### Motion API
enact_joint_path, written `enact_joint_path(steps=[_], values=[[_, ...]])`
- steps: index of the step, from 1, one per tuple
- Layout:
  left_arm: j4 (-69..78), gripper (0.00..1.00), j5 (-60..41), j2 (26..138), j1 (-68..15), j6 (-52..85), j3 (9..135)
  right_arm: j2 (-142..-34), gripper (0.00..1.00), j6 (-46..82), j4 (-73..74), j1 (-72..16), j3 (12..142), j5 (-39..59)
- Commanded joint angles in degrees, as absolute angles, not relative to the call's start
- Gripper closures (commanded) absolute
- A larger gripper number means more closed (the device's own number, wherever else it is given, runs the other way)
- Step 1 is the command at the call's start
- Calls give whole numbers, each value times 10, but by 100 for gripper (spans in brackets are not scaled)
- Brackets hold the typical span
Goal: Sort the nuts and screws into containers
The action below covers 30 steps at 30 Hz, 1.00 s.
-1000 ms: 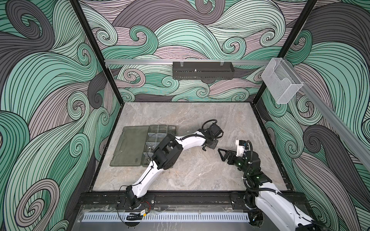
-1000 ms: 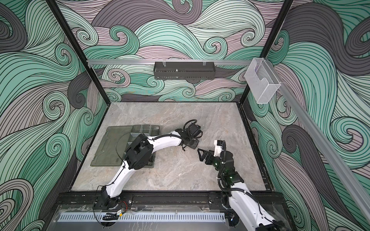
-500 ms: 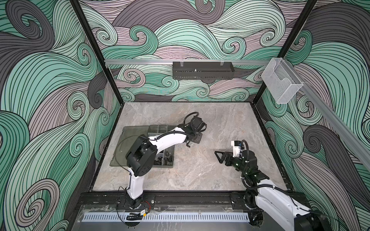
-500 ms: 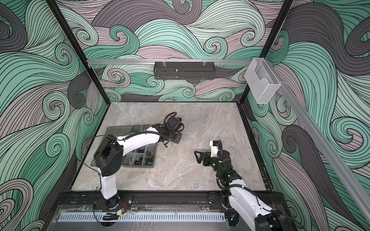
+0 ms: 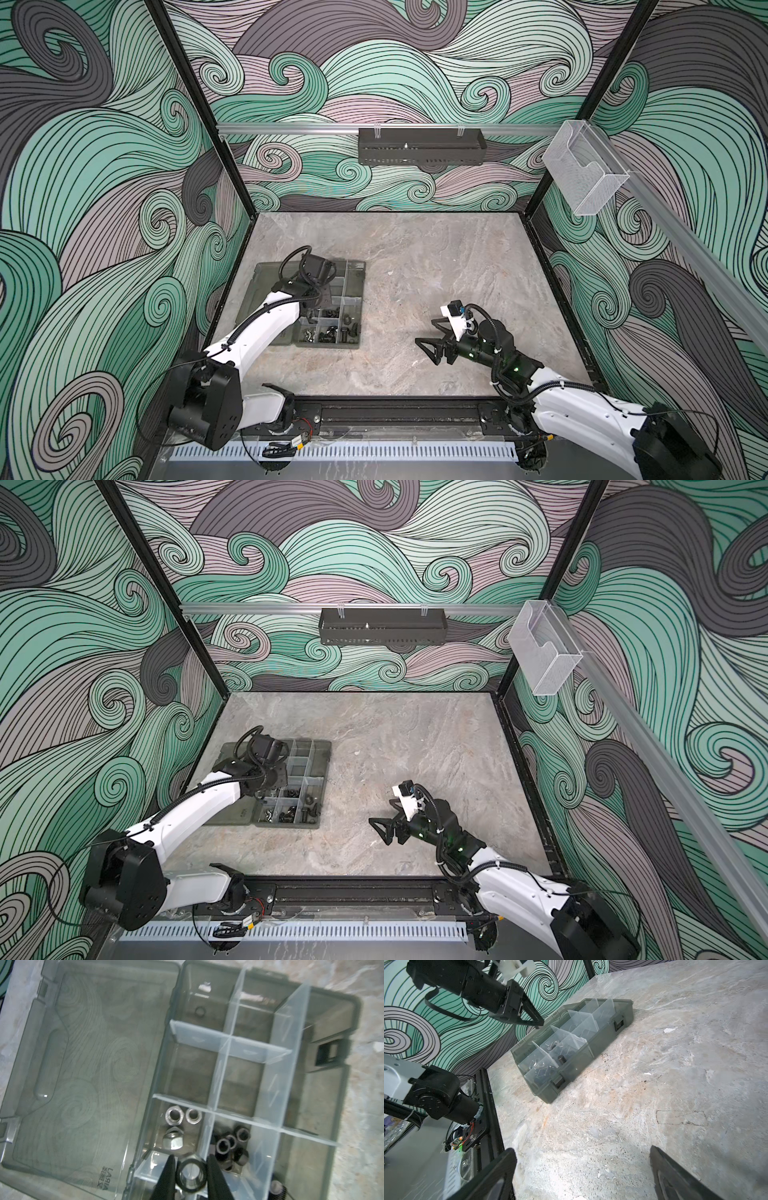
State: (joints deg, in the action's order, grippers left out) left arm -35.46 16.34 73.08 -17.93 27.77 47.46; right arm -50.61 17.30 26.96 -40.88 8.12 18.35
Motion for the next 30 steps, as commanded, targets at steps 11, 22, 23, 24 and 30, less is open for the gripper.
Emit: enact_joint_path(steps=[11,22,23,24,30], values=[[-339,76,154,831,-128,307,503,-498,1,158,267,-411,95,146],[-324,53,145,791,-124,302,510,-514,0,163,257,-409,101,129],[-323,48,144,781,-124,300,509,-516,0,163,254,-407,103,125],[-322,45,143,773,-124,298,509,-518,0,162,247,-403,107,119],[-263,32,190,697,-124,273,472,-479,0,171,104,-285,160,-7]])
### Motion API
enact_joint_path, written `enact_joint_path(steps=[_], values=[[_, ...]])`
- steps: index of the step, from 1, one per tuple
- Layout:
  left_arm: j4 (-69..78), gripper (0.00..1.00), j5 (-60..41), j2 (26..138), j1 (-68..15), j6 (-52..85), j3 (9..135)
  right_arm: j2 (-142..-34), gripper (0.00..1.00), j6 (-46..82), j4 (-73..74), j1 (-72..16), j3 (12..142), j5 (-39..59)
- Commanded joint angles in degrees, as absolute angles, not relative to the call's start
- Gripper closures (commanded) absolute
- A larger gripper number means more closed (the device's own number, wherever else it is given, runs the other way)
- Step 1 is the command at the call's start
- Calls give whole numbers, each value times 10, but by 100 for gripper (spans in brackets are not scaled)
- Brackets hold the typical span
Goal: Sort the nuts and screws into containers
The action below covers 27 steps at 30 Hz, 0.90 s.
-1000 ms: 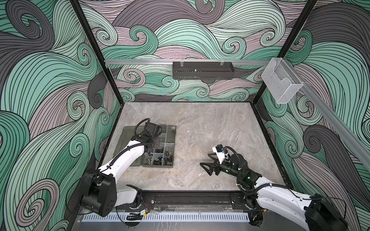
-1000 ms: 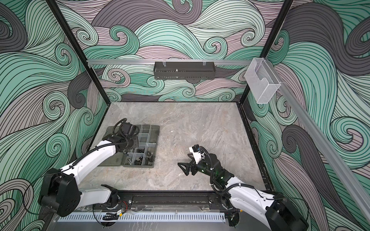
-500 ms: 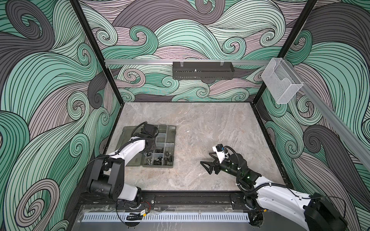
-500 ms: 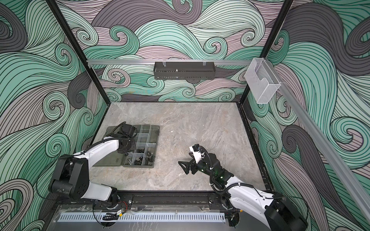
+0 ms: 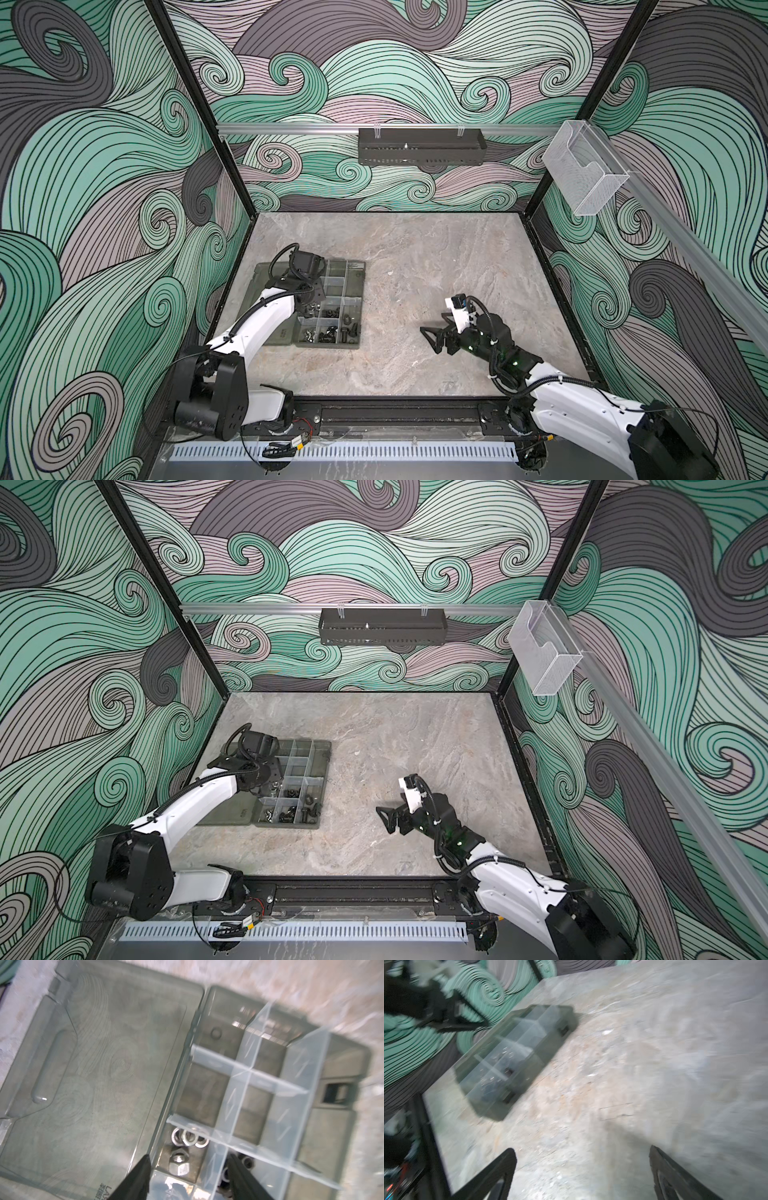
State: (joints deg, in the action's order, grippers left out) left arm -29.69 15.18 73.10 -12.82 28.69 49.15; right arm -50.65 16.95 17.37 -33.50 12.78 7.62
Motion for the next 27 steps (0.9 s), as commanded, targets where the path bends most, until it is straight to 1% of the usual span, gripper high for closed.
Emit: enact_joint_path(steps=[1,2,3,4,6,8,10,11,12,13,15,17,18,19,21,23,25,27], values=[[-242,30,225,675,-124,262,455,-462,0,161,82,-256,169,-31],[-216,29,260,651,-123,251,432,-441,0,146,72,-236,169,-66],[-193,28,286,630,-123,239,411,-420,1,157,75,-223,161,-107],[-163,27,315,608,-122,226,388,-398,1,171,103,-201,141,-124],[-103,25,360,574,-122,188,343,-370,1,173,148,-176,114,-123],[-55,21,401,551,-121,161,307,-361,1,163,126,-171,128,-152],[-15,17,413,543,-119,147,281,-372,1,121,111,-169,146,-171],[23,10,416,546,-117,130,261,-384,1,93,106,-168,158,-188],[53,7,417,553,-115,118,249,-398,1,73,101,-165,167,-206],[83,6,416,564,-112,104,237,-416,1,50,104,-158,173,-216],[142,4,418,598,-102,79,216,-464,1,8,162,-140,163,-203],[212,2,396,645,-77,68,201,-517,1,-3,220,-114,151,-177],[227,1,392,658,-73,60,204,-541,1,-2,251,-107,144,-167],[210,1,380,665,-68,65,217,-570,1,-2,295,-98,133,-154],[242,2,346,679,-52,66,215,-623,1,0,387,-86,120,-127],[285,1,285,685,-29,90,202,-656,1,-17,418,-82,130,-88],[332,1,207,696,-6,112,190,-699,1,-32,479,-79,131,-73],[324,1,171,713,1,93,208,-720,1,-49,499,-74,138,-55]])
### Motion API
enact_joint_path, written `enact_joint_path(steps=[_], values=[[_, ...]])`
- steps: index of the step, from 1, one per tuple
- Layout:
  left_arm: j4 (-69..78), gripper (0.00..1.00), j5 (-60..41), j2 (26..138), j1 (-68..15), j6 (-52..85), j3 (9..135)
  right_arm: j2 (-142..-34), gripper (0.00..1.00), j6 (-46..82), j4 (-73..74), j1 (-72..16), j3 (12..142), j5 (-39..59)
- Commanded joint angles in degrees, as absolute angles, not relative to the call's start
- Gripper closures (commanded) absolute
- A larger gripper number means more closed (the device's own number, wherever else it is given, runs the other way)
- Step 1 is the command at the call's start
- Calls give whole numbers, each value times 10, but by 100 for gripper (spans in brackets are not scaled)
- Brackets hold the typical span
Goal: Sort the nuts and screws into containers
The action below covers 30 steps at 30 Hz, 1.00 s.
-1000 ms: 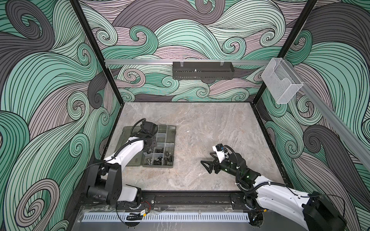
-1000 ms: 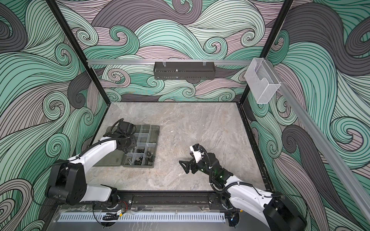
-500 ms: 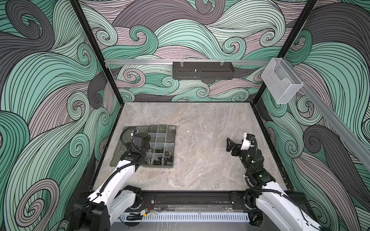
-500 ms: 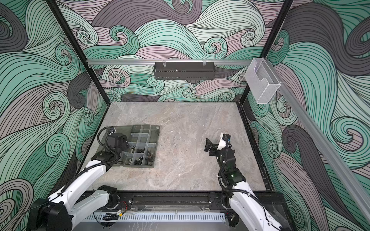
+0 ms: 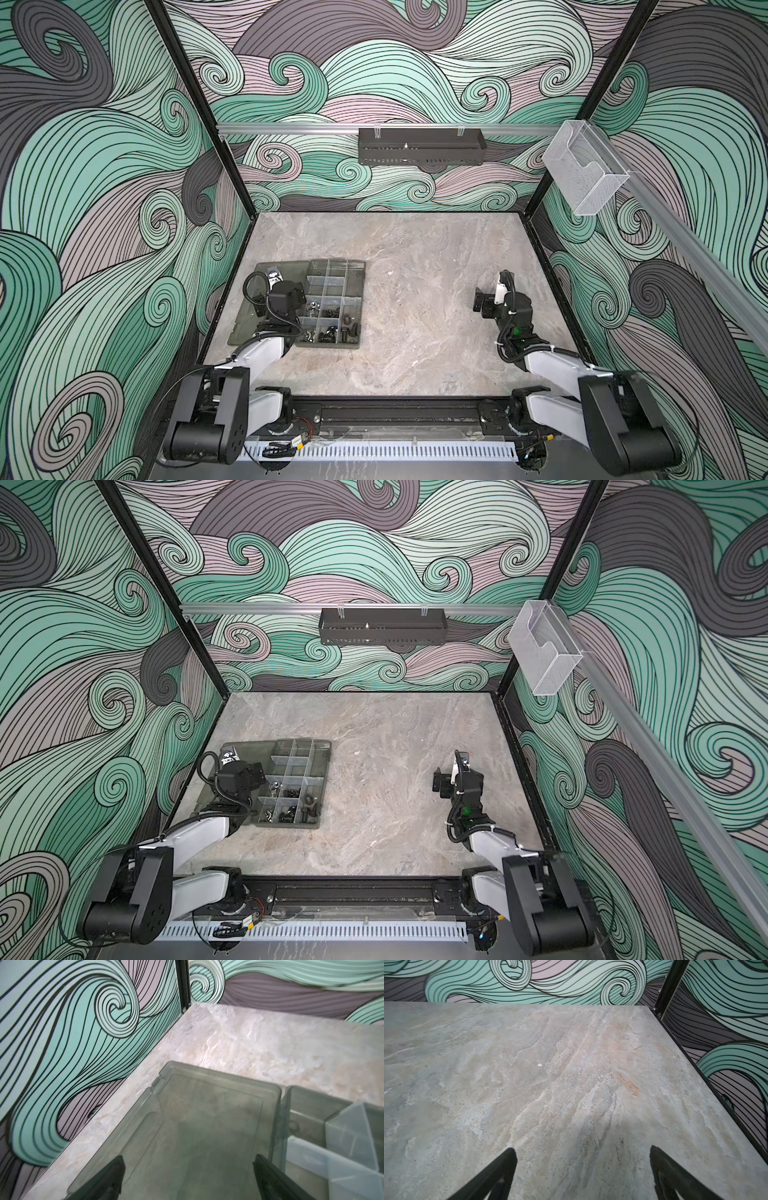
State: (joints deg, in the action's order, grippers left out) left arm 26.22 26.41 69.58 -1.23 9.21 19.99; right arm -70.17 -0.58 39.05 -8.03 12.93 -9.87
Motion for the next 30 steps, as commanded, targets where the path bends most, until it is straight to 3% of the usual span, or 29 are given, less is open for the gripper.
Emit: enact_joint_path(steps=[1,4,8,11,12,14,17,30], values=[[346,1,151,722,3,72,207,-734,1,-55,503,-73,144,-54],[418,1,136,745,10,48,187,-775,1,-69,537,-67,151,-41],[537,1,72,878,43,44,195,-850,1,-70,585,-58,162,-26],[474,1,52,873,44,34,220,-895,1,-60,619,-51,176,-28],[414,1,59,854,45,52,236,-884,1,-53,565,-44,193,-28],[447,2,62,875,45,37,237,-880,1,-36,490,-30,228,-18],[389,1,69,864,45,54,256,-881,1,-19,480,-18,233,-26],[400,1,71,868,43,50,255,-884,1,-20,478,-19,237,-23]])
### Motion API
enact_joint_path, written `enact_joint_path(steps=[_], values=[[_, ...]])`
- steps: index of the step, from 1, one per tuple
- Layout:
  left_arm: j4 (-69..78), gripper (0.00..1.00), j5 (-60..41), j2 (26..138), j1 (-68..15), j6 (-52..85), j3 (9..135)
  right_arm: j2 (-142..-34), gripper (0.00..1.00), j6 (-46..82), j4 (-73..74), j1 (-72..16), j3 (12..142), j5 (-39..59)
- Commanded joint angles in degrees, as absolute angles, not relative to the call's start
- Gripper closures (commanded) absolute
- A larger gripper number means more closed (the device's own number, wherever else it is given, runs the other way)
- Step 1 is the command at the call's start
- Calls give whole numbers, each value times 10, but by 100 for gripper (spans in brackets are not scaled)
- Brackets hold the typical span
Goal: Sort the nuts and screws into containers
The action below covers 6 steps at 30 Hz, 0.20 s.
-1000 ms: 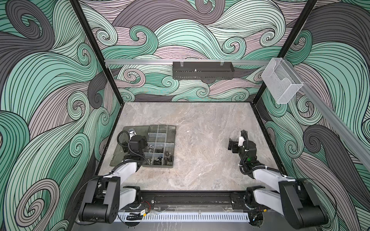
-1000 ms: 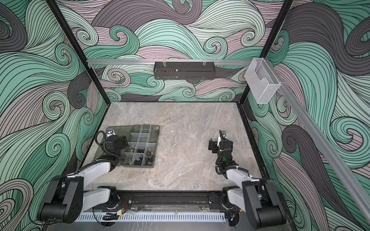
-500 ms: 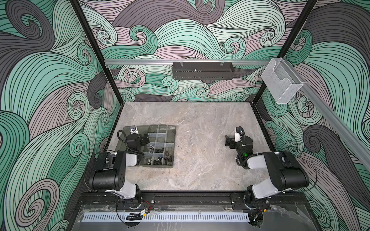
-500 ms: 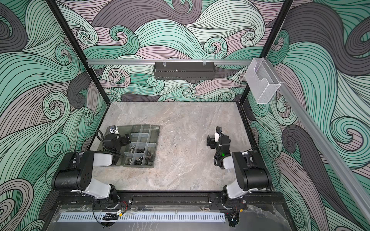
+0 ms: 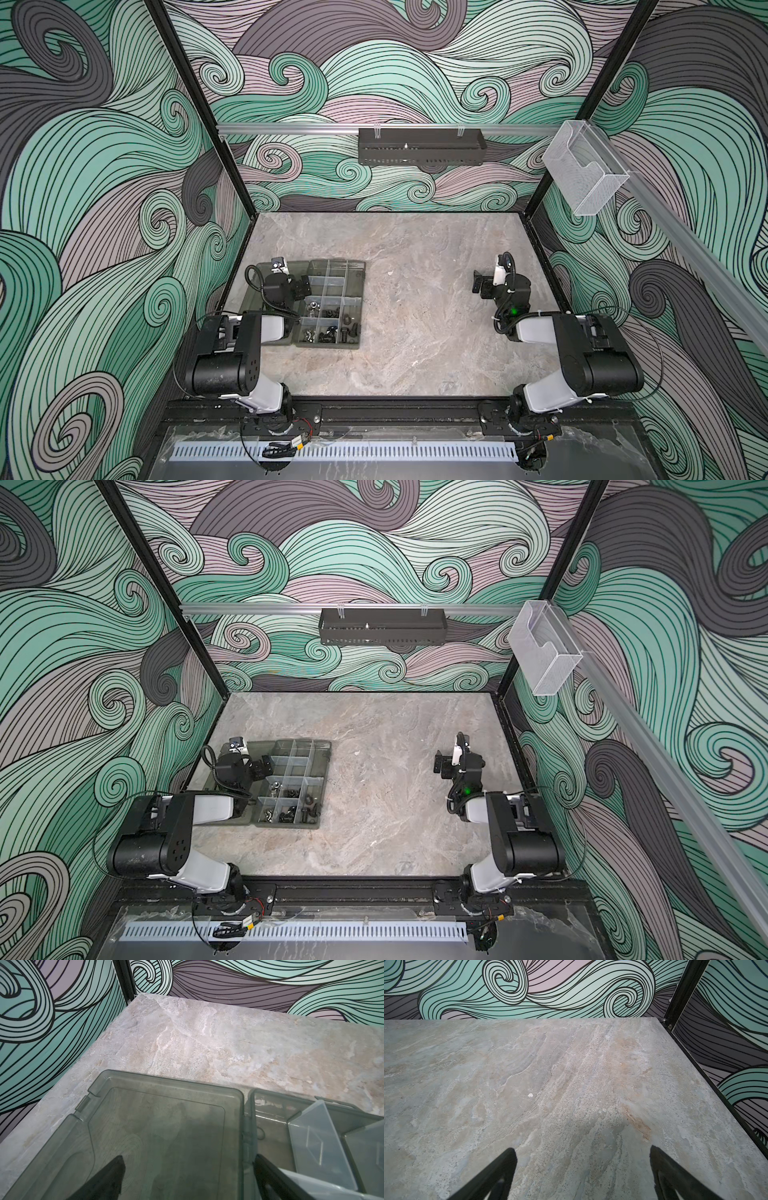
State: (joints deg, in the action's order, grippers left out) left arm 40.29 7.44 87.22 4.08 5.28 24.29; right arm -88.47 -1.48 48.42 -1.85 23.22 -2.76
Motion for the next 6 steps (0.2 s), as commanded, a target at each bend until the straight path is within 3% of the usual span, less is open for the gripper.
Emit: enact_joint_path(steps=[1,6], values=[[399,1,71,868,43,49,256,-887,1,-25,473,-18,241,-9],[399,1,72,868,43,50,256,-884,1,-23,476,-14,238,-1]])
